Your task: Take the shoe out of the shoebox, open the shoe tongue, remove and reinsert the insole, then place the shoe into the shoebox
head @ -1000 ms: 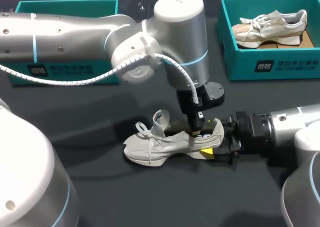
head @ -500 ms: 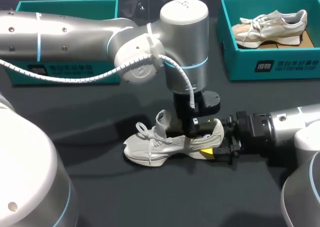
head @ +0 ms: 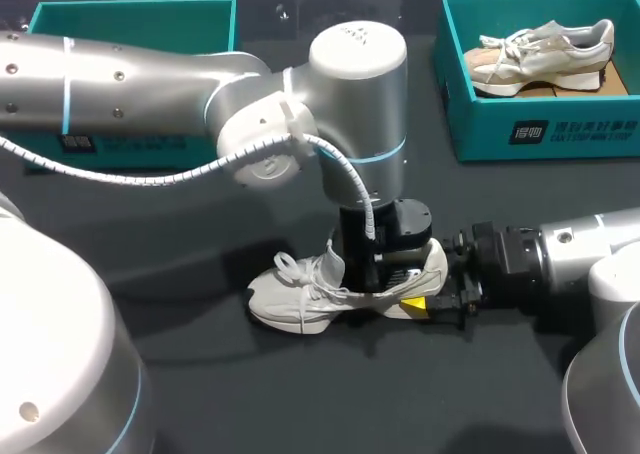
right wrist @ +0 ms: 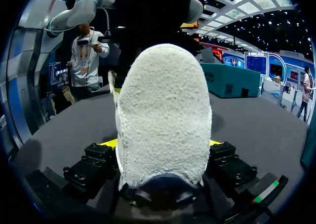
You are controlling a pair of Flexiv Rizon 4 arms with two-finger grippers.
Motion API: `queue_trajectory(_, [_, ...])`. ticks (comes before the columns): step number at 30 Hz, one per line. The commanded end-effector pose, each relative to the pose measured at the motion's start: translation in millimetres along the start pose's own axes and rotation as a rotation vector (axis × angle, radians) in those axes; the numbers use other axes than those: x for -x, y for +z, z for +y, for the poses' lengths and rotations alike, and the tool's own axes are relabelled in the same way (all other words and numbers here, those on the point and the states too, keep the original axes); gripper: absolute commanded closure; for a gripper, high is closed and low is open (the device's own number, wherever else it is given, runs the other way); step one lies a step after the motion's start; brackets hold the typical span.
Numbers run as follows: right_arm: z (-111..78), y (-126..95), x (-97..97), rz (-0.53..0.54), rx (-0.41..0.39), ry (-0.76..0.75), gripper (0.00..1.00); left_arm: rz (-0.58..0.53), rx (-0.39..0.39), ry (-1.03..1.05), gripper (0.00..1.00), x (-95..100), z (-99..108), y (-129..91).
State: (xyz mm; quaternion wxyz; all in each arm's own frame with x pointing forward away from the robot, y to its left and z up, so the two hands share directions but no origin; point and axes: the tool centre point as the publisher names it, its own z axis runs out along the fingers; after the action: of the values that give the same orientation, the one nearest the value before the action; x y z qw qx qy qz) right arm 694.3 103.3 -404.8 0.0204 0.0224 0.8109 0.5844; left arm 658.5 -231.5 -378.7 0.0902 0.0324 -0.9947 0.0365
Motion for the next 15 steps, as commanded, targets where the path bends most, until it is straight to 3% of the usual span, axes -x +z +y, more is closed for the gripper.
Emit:
queue_trajectory(1, [-0.5, 1, 0.7, 0.0, -0.004, 0.002, 1.0, -0.047, 0.002, 0.001, 0.64, -5.2, 5, 8])
queue_trajectory(8, [-0.5, 1, 0.7, 0.0, -0.004, 0.002, 1.0, -0.164, 0.016, 0.022, 0.62, 4.6, 3, 23])
queue_trajectory(15, [-0.5, 1, 0.7, 0.0, -0.004, 0.002, 1.0, -0.251, 0.038, -0.006, 0.67, 22.3, -4, 35])
